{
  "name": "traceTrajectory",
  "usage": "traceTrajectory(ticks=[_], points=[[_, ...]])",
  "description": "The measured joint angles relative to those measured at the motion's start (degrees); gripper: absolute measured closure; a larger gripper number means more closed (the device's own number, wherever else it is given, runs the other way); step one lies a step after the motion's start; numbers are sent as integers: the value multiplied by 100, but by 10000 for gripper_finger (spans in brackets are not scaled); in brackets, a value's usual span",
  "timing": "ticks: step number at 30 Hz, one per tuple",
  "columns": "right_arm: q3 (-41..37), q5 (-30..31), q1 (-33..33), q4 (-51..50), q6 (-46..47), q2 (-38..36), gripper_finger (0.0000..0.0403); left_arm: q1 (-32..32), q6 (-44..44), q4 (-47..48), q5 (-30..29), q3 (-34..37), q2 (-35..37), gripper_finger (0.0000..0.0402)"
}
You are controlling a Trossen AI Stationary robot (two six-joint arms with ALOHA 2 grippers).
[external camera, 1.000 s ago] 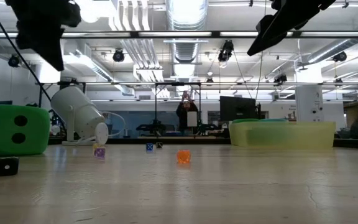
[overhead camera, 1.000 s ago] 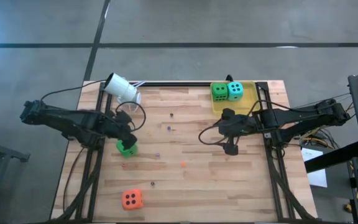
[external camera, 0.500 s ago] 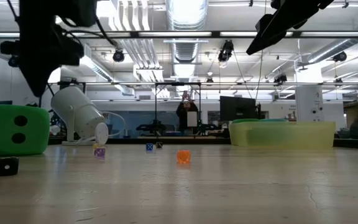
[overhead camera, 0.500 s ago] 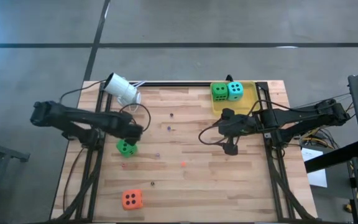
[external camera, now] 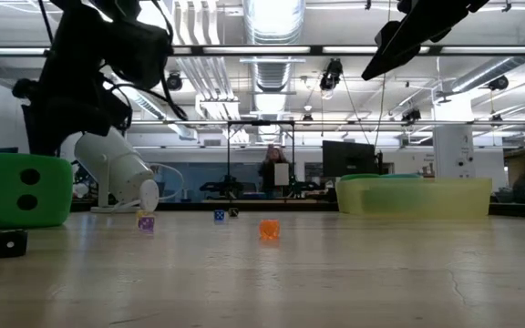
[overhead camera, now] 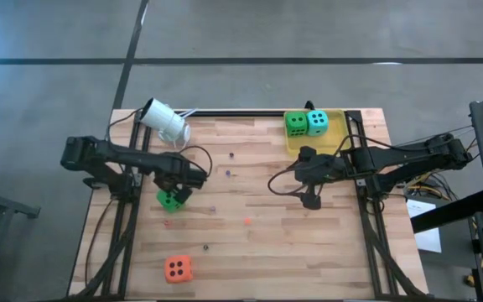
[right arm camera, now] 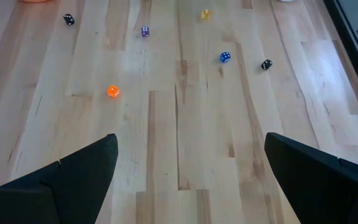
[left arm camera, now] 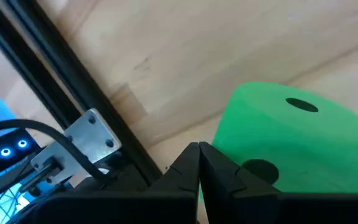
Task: Pick & Place Dice
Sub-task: Put the large green dice into the yellow transparent bin
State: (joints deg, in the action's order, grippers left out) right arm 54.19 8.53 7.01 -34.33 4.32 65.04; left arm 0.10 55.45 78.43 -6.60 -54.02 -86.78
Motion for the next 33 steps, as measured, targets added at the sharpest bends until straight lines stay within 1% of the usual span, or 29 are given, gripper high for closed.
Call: traceTrajectory(ticks=[3,7,11,13,15,18,22,26,28,30,33], points=[[-4,-1,0,0,-2,0,3,0,-200,-294,186,-2,26,390],[-4,-1,0,5,-2,0,3,0,-392,-964,522,-7,45,390],[-4,0,0,19,-2,-2,3,0,-706,-1639,709,-9,41,390],[-6,0,0,20,-2,-2,3,0,-848,-1714,730,-65,41,390],[-6,0,0,20,-2,-2,3,-1,-881,-1619,710,-150,41,390],[-6,0,0,20,2,-2,3,-15,-829,-1091,558,-290,56,390],[-10,0,0,20,0,-2,3,-15,-374,-181,344,-348,110,390],[-10,2,0,19,0,-2,3,-53,191,476,321,-224,151,390],[-10,2,0,20,0,-2,3,-103,337,501,381,-128,155,390],[-10,2,0,20,-1,-2,3,-170,378,434,612,8,155,390],[-10,2,0,20,-2,-2,3,-287,446,70,1025,199,155,390]])
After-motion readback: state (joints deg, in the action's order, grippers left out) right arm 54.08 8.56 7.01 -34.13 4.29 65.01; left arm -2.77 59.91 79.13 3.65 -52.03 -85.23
